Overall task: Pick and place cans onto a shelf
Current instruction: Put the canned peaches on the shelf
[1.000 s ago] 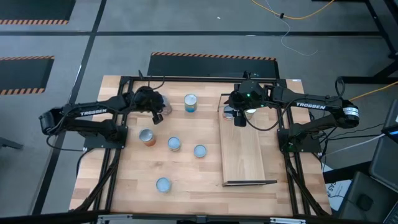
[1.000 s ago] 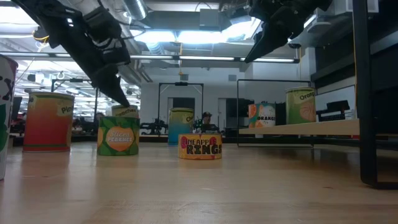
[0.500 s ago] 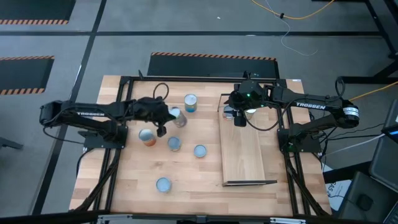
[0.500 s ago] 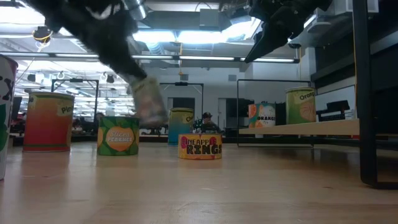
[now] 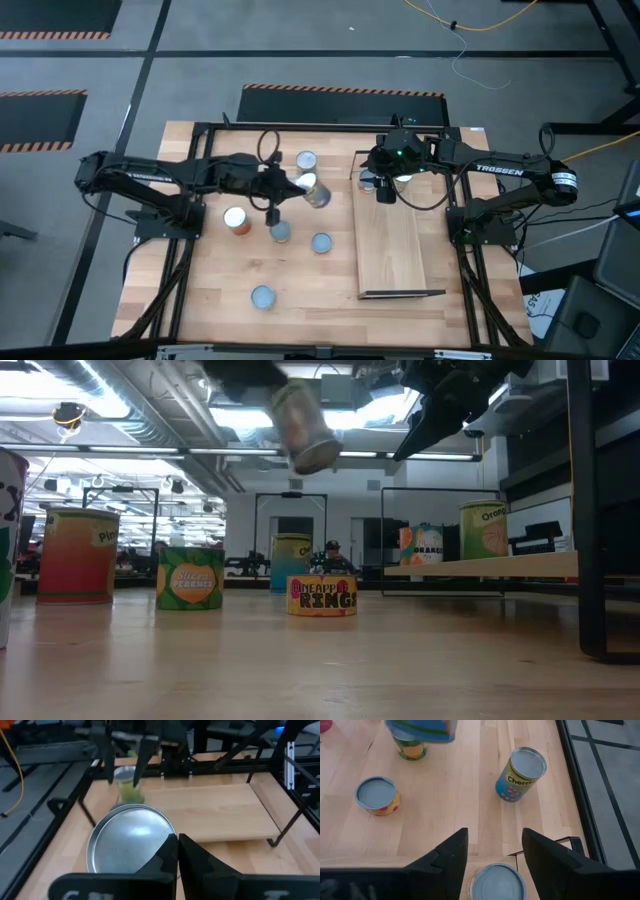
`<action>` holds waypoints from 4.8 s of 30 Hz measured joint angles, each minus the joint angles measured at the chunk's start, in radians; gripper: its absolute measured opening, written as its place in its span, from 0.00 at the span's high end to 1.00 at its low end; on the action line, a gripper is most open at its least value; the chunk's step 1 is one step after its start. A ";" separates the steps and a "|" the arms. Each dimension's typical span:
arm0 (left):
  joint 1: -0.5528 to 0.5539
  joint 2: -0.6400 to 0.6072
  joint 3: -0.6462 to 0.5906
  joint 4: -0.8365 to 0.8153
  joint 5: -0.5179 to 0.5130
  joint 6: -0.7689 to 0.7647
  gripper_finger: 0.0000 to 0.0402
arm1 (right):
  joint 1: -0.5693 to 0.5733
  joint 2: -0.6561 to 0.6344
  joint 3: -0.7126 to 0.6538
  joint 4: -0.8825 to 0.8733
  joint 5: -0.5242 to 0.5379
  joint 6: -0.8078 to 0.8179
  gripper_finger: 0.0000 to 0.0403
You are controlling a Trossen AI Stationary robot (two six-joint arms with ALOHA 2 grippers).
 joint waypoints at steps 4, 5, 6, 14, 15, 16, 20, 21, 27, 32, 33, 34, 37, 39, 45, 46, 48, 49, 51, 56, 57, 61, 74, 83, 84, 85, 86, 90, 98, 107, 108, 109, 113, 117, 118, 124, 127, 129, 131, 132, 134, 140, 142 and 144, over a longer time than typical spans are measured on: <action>-0.001 0.105 0.096 -0.074 0.002 0.016 1.00 | 0.000 0.000 0.000 0.000 0.000 0.000 0.53; 0.000 0.135 0.115 -0.094 0.003 0.016 1.00 | 0.000 0.000 0.000 0.000 0.000 0.000 0.53; 0.001 0.164 0.131 -0.106 0.004 0.016 1.00 | 0.000 0.000 0.000 0.000 0.000 0.000 0.53; 0.020 0.341 0.154 -0.109 0.006 0.026 1.00 | 0.000 0.000 0.000 0.000 0.000 0.000 0.53; 0.025 0.359 0.154 -0.109 0.006 0.020 1.00 | 0.000 0.000 0.000 0.000 0.000 0.000 0.53; 0.028 0.376 0.154 -0.109 0.006 0.015 1.00 | 0.000 0.000 0.000 0.000 0.000 0.000 0.53; 0.037 0.433 0.154 -0.109 0.006 0.014 1.00 | 0.000 0.000 0.000 0.000 0.000 0.000 0.53; 0.037 0.443 0.154 -0.107 0.006 0.013 1.00 | 0.000 0.000 0.000 0.000 0.000 0.000 0.53; 0.037 0.480 0.154 -0.107 0.005 0.012 1.00 | 0.000 0.000 0.000 0.000 0.000 0.000 0.53; 0.037 0.494 0.153 -0.114 -0.029 0.012 1.00 | 0.000 0.000 0.000 0.000 0.000 0.000 0.53; 0.036 0.494 0.154 -0.109 -0.036 0.012 1.00 | 0.000 0.000 0.000 0.000 0.000 0.000 0.53; 0.036 0.493 0.154 -0.103 -0.043 0.012 1.00 | 0.000 0.000 0.000 0.000 0.000 0.000 0.53; 0.036 0.493 0.154 -0.106 -0.067 0.010 1.00 | 0.000 0.000 0.000 0.000 0.000 0.000 0.53; 0.036 0.493 0.154 -0.105 -0.074 0.010 1.00 | 0.000 0.000 0.000 0.000 0.000 0.000 0.53; 0.036 0.505 0.154 -0.103 -0.081 0.008 1.00 | 0.000 0.000 0.000 0.000 0.000 0.000 0.53; 0.036 0.507 0.153 -0.112 -0.081 0.006 1.00 | 0.000 0.000 0.000 0.000 0.000 0.000 0.53; 0.036 0.515 0.154 -0.100 -0.082 0.004 1.00 | 0.000 0.000 0.000 0.000 0.000 0.000 0.53; 0.036 0.525 0.157 -0.087 -0.084 0.004 1.00 | 0.000 0.000 0.000 0.000 0.000 0.000 0.53; 0.035 0.531 0.153 -0.101 -0.092 0.003 1.00 | 0.001 0.000 0.000 0.000 -0.001 0.000 0.53; 0.036 0.546 0.156 -0.078 -0.091 0.003 1.00 | 0.001 0.000 0.000 0.000 -0.004 0.000 0.53; 0.036 0.546 0.155 -0.078 -0.091 0.003 1.00 | 0.001 0.000 0.000 0.000 -0.014 0.000 0.53; 0.036 0.547 0.155 -0.073 -0.091 0.004 0.97 | 0.001 0.000 0.000 0.002 -0.047 0.000 0.53; 0.036 0.549 0.154 -0.056 -0.088 0.004 0.82 | 0.001 0.000 0.000 0.003 -0.052 0.000 0.53; 0.036 0.544 0.154 -0.044 -0.088 0.012 0.75 | 0.001 0.000 0.000 0.003 -0.052 0.003 0.53; 0.036 0.543 0.154 -0.038 -0.088 0.012 0.75 | 0.001 0.000 0.000 0.003 -0.052 0.003 0.53; 0.036 0.538 0.154 -0.037 -0.088 0.012 0.75 | 0.001 0.000 0.000 0.004 -0.052 0.003 0.53; 0.036 0.531 0.153 -0.043 -0.088 0.012 0.75 | 0.001 0.000 0.000 0.007 -0.052 0.003 0.53; 0.036 0.492 0.153 -0.036 -0.107 0.013 0.75 | 0.002 0.000 0.000 0.027 -0.057 0.003 0.53; 0.036 0.318 0.153 -0.076 -0.115 0.038 0.75 | 0.026 0.000 0.000 0.132 -0.162 0.007 0.53; 0.027 0.048 0.154 -0.241 -0.127 0.038 0.75 | 0.124 0.001 0.000 0.304 -0.162 0.008 0.53; 0.022 0.020 0.152 -0.276 -0.126 0.037 0.75 | 0.139 0.003 0.000 0.324 -0.158 0.008 0.53; 0.016 -0.005 0.141 -0.290 -0.127 0.037 0.75 | 0.152 0.009 0.000 0.348 -0.147 0.011 0.53; -0.012 -0.095 0.042 -0.258 -0.126 0.026 0.75 | 0.189 0.057 0.000 0.430 -0.114 0.058 0.53; -0.028 -0.155 -0.119 -0.149 -0.126 -0.020 0.75 | 0.206 0.145 0.000 0.467 -0.113 0.059 0.53; -0.031 -0.169 -0.160 -0.123 -0.127 -0.029 0.75 | 0.208 0.171 0.000 0.468 -0.113 0.060 0.53; -0.032 -0.191 -0.348 0.019 -0.126 -0.081 0.75 | 0.211 0.323 0.000 0.529 -0.112 0.060 0.53; -0.032 -0.192 -0.409 0.077 -0.126 -0.102 0.75 | 0.211 0.380 0.000 0.555 -0.111 0.059 0.53; -0.032 -0.192 -0.439 0.111 -0.126 -0.112 0.75 | 0.211 0.405 0.000 0.563 -0.111 0.060 0.53; -0.032 -0.192 -0.454 0.128 -0.126 -0.122 0.75 | 0.211 0.425 0.000 0.563 -0.109 0.060 0.53; -0.032 -0.192 -0.458 0.130 -0.126 -0.124 0.75 | 0.211 0.433 0.000 0.562 -0.108 0.060 0.53; -0.032 -0.192 -0.459 0.136 -0.126 -0.127 0.75 | 0.211 0.446 0.000 0.562 -0.088 0.059 0.53; -0.032 -0.192 -0.459 0.181 -0.102 -0.127 0.75 | 0.210 0.454 0.000 0.560 0.000 0.056 0.53; -0.032 -0.192 -0.459 0.182 -0.099 -0.127 0.75 | 0.210 0.454 0.000 0.560 0.015 0.058 0.53; -0.032 -0.192 -0.459 0.183 -0.099 -0.127 0.75 | 0.209 0.454 0.000 0.553 0.020 0.057 0.53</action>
